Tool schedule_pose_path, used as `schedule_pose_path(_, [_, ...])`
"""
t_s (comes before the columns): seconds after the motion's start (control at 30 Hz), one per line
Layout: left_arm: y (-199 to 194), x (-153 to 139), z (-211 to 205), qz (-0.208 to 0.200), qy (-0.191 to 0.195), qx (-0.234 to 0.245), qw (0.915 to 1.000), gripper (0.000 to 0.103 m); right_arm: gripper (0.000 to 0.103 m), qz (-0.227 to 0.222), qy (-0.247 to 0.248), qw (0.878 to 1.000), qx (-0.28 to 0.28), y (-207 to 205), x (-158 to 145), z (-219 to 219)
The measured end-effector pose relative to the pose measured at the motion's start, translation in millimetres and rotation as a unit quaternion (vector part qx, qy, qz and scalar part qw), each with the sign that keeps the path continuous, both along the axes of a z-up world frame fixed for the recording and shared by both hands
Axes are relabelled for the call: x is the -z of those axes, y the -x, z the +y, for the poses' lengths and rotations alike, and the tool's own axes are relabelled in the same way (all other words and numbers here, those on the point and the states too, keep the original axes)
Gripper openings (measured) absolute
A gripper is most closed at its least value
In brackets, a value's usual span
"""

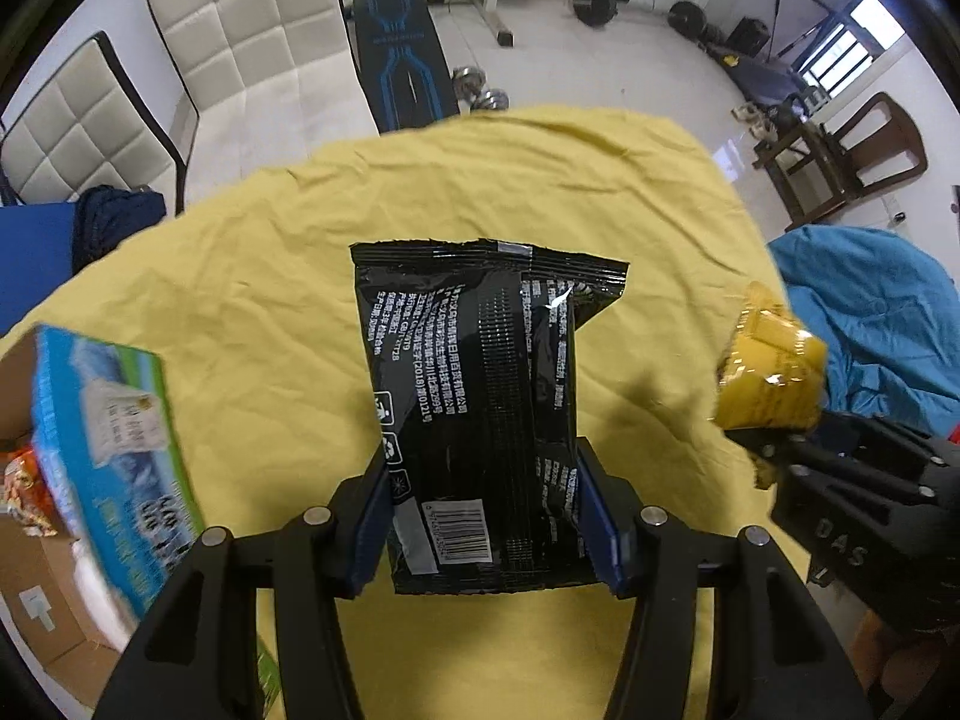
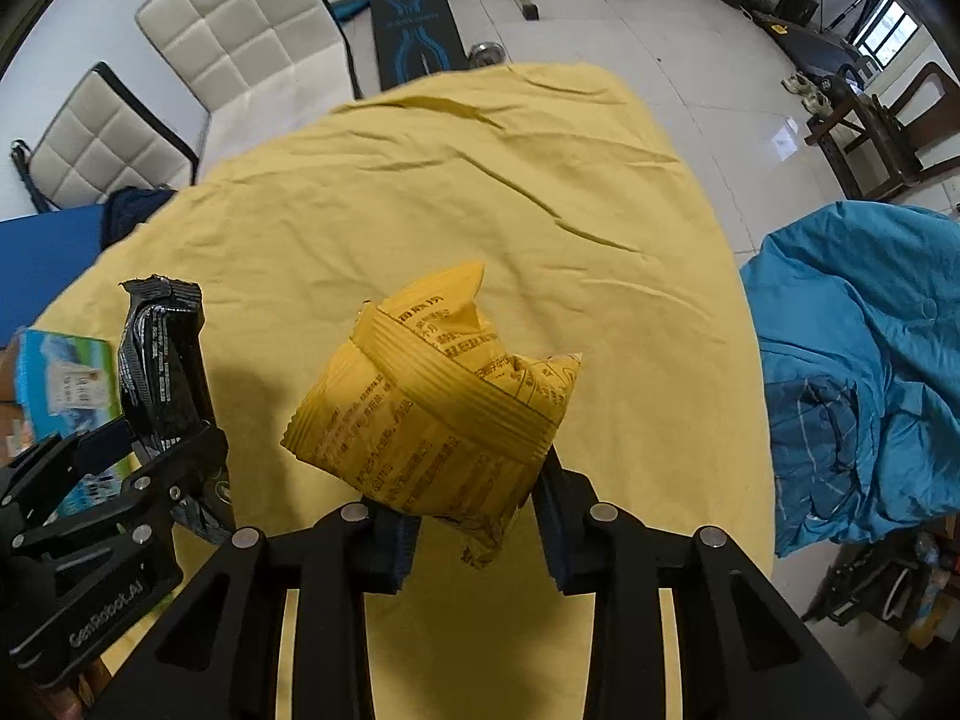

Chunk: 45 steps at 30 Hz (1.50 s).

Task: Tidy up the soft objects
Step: 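Place both packs into the box beside the white bag and release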

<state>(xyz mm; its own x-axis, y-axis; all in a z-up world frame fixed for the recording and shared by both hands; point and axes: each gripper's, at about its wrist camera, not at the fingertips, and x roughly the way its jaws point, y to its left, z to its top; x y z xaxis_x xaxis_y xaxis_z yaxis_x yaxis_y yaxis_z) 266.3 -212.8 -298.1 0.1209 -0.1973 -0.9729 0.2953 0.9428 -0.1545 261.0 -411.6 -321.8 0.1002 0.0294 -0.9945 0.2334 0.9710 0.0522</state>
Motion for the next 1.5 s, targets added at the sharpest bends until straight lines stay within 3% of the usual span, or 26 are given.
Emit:
schedule_pose_path(0.4, [45,-76,83,-0.052,0.023,-0.025,0.9981,0.052,0.035,-0.055,-0.034,0.998,-0.010,50,-71,57])
schedule_pose_path(0.63, [72,-98,141,-0.070,0.024,-0.039,0.9965,0.052,0.035,-0.076,-0.057,0.995,-0.025,81,-107,123])
schedule_pose_path(0.9, [86,-114,228,-0.084,0.020,-0.076,0.9933,0.052,0.035,-0.081,-0.083,0.991,-0.064,98,-127,217])
schedule_pose_path(1.2, [84,-98,339,-0.062,0.003,-0.129,0.9897,0.052,0.035,-0.072,-0.103,0.984,-0.127,89,-125,333])
schedule_pose_path(1.5, [68,-44,401,0.012,0.015,-0.160,0.9869,0.052,0.035,-0.028,-0.123,0.977,-0.171,67,-72,424])
